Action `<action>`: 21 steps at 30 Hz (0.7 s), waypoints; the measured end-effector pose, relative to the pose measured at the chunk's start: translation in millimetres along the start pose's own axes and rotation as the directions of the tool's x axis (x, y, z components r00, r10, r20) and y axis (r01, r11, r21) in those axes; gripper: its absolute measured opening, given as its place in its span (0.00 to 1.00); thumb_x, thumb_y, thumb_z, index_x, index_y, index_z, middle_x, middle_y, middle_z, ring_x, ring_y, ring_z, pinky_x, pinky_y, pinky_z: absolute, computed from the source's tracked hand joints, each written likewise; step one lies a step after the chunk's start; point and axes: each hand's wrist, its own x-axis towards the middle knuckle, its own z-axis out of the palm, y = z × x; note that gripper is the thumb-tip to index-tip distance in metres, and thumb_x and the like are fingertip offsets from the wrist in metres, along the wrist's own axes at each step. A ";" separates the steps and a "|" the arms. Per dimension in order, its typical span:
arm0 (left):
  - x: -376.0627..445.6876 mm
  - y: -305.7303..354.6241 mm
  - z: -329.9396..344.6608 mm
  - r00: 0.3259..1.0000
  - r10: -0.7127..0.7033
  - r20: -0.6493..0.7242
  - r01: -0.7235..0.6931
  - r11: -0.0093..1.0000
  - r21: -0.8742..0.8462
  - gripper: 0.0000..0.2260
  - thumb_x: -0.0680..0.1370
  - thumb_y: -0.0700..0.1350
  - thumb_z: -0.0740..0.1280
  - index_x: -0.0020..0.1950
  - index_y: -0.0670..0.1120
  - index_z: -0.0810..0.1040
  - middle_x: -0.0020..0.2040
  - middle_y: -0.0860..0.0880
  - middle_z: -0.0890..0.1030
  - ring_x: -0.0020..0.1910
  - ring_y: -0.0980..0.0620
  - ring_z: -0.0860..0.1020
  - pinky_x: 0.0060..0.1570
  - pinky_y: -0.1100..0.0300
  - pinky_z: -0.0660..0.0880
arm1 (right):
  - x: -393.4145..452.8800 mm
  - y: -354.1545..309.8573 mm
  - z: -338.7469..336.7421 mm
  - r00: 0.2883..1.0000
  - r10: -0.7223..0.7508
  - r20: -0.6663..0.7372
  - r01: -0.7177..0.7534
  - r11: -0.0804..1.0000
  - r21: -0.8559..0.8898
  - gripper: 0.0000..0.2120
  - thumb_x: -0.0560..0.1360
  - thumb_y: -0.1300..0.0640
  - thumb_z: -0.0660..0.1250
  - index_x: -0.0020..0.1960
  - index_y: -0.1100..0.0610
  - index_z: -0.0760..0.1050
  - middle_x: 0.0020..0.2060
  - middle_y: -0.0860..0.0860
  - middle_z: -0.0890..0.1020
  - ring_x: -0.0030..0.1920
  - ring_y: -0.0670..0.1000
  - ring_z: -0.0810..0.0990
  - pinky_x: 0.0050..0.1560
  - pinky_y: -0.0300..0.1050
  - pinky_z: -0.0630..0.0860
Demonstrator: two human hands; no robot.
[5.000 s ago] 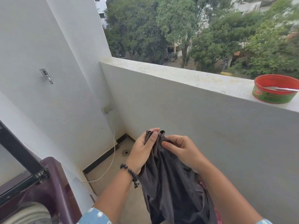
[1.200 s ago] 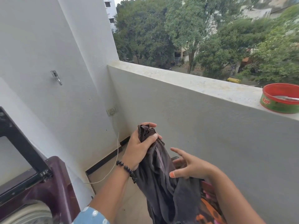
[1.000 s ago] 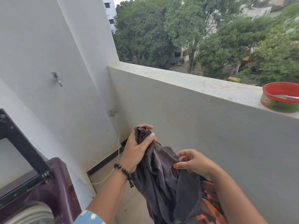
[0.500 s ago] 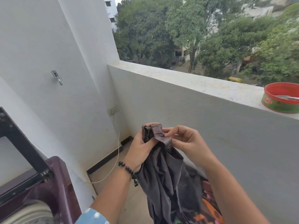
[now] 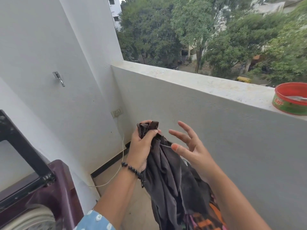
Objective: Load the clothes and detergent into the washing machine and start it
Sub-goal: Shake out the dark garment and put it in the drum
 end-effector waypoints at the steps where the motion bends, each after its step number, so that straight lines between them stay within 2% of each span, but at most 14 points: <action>1: 1.1 6.5 2.7 1.000 0.004 -0.026 -0.006 0.998 -0.057 0.07 0.77 0.32 0.65 0.51 0.42 0.76 0.37 0.46 0.82 0.37 0.51 0.80 0.37 0.59 0.80 | -0.7 5.4 -1.1 1.000 0.018 0.025 -0.016 0.998 -0.061 0.46 0.66 0.42 0.77 0.75 0.36 0.54 0.71 0.40 0.70 0.70 0.39 0.69 0.69 0.44 0.65; 3: 3.1 20.1 10.3 0.999 -0.004 -0.032 -0.002 0.981 -0.193 0.06 0.77 0.32 0.63 0.47 0.42 0.76 0.35 0.48 0.80 0.34 0.53 0.78 0.34 0.61 0.78 | -2.2 16.1 5.0 0.995 0.060 0.079 -0.048 0.988 -0.146 0.59 0.58 0.38 0.80 0.74 0.30 0.42 0.76 0.35 0.57 0.74 0.35 0.57 0.74 0.45 0.58; 4: 3.3 27.0 15.4 1.000 -0.020 -0.010 0.017 0.964 -0.265 0.06 0.77 0.33 0.62 0.45 0.42 0.75 0.35 0.49 0.79 0.33 0.53 0.77 0.34 0.61 0.77 | -1.9 22.8 11.4 0.992 0.067 0.104 -0.047 0.983 -0.178 0.63 0.56 0.38 0.81 0.74 0.30 0.38 0.77 0.36 0.53 0.76 0.36 0.53 0.76 0.49 0.56; 6: 2.9 38.8 26.1 0.995 -0.081 0.062 0.100 0.904 -0.416 0.05 0.77 0.36 0.62 0.44 0.43 0.75 0.34 0.50 0.78 0.32 0.54 0.76 0.34 0.61 0.77 | 0.7 36.8 29.7 0.993 0.060 0.100 -0.031 0.963 -0.267 0.69 0.53 0.39 0.83 0.76 0.35 0.36 0.78 0.41 0.50 0.78 0.43 0.49 0.76 0.59 0.54; 7: 0.7 43.7 31.7 0.989 -0.114 0.094 0.146 0.868 -0.474 0.04 0.77 0.38 0.62 0.43 0.44 0.75 0.34 0.51 0.78 0.32 0.54 0.76 0.34 0.62 0.77 | 2.3 42.2 40.0 0.997 0.041 0.071 -0.018 0.953 -0.302 0.69 0.52 0.39 0.84 0.78 0.40 0.40 0.78 0.42 0.53 0.78 0.46 0.51 0.76 0.61 0.54; 8: -2.0 47.7 36.8 0.983 -0.139 0.122 0.182 0.838 -0.515 0.05 0.77 0.39 0.62 0.43 0.44 0.75 0.34 0.51 0.78 0.32 0.55 0.76 0.35 0.62 0.77 | 3.9 44.0 50.4 0.999 0.004 0.036 0.008 0.952 -0.305 0.64 0.53 0.41 0.84 0.78 0.43 0.48 0.76 0.41 0.60 0.77 0.47 0.57 0.75 0.61 0.57; 9: -4.8 50.5 41.3 0.978 -0.149 0.145 0.205 0.811 -0.548 0.05 0.77 0.40 0.62 0.42 0.44 0.75 0.34 0.51 0.78 0.33 0.55 0.76 0.35 0.62 0.78 | 4.8 43.9 58.1 1.000 -0.029 -0.007 0.026 0.960 -0.277 0.54 0.54 0.44 0.83 0.74 0.46 0.61 0.69 0.40 0.70 0.72 0.44 0.67 0.71 0.57 0.65; 10: -8.0 53.0 44.7 0.976 -0.152 0.156 0.215 0.790 -0.574 0.06 0.78 0.40 0.62 0.42 0.44 0.75 0.35 0.51 0.78 0.33 0.55 0.76 0.36 0.62 0.78 | 6.2 41.7 62.4 0.996 -0.046 -0.072 0.029 0.974 -0.225 0.39 0.55 0.48 0.81 0.64 0.48 0.72 0.58 0.38 0.79 0.62 0.40 0.75 0.62 0.49 0.74; 11: -9.8 55.1 45.7 0.977 -0.147 0.153 0.210 0.783 -0.585 0.07 0.78 0.40 0.61 0.41 0.44 0.75 0.35 0.51 0.78 0.33 0.54 0.76 0.35 0.62 0.79 | 7.5 37.2 64.5 0.989 -0.055 -0.140 0.031 0.985 -0.167 0.27 0.57 0.53 0.79 0.55 0.50 0.76 0.47 0.37 0.83 0.52 0.36 0.80 0.52 0.42 0.78; 12: -11.2 57.6 45.1 0.981 -0.133 0.144 0.193 0.789 -0.584 0.07 0.78 0.40 0.61 0.41 0.44 0.75 0.35 0.51 0.78 0.33 0.54 0.77 0.34 0.62 0.80 | 9.3 33.3 62.7 0.979 -0.066 -0.191 0.042 0.991 -0.125 0.19 0.61 0.58 0.78 0.50 0.50 0.77 0.42 0.36 0.84 0.46 0.36 0.81 0.45 0.38 0.78; 14: -10.5 61.1 37.4 0.987 -0.105 0.118 0.153 0.824 -0.545 0.07 0.78 0.39 0.61 0.41 0.44 0.75 0.35 0.51 0.79 0.33 0.55 0.78 0.35 0.61 0.79 | 12.5 26.6 50.5 0.971 -0.076 -0.226 0.054 0.993 -0.103 0.15 0.68 0.67 0.75 0.45 0.49 0.78 0.38 0.38 0.84 0.40 0.38 0.81 0.41 0.38 0.78; 16: -9.7 63.8 22.1 0.992 -0.080 0.096 0.116 0.881 -0.459 0.04 0.75 0.37 0.63 0.43 0.43 0.78 0.36 0.49 0.81 0.36 0.53 0.80 0.41 0.57 0.80 | 15.8 22.0 32.6 0.974 -0.092 -0.209 0.056 0.983 -0.172 0.14 0.70 0.68 0.73 0.40 0.48 0.78 0.32 0.39 0.82 0.35 0.37 0.78 0.36 0.37 0.74; 19: -9.1 66.2 -4.8 0.991 -0.084 0.100 0.113 0.936 -0.333 0.08 0.71 0.38 0.67 0.49 0.41 0.79 0.45 0.46 0.84 0.47 0.48 0.82 0.53 0.51 0.78 | 21.4 16.5 6.1 0.978 -0.135 -0.157 0.052 0.894 -0.445 0.14 0.70 0.64 0.69 0.32 0.47 0.73 0.27 0.39 0.78 0.28 0.38 0.71 0.30 0.38 0.66; 21: -8.2 70.7 -17.9 0.995 -0.073 0.067 0.087 0.967 -0.241 0.07 0.76 0.42 0.65 0.52 0.44 0.79 0.47 0.46 0.84 0.50 0.48 0.82 0.53 0.53 0.78 | 25.8 10.8 -6.2 0.980 -0.161 -0.119 0.039 0.738 -0.674 0.15 0.67 0.64 0.65 0.31 0.44 0.71 0.25 0.41 0.76 0.27 0.44 0.69 0.29 0.45 0.65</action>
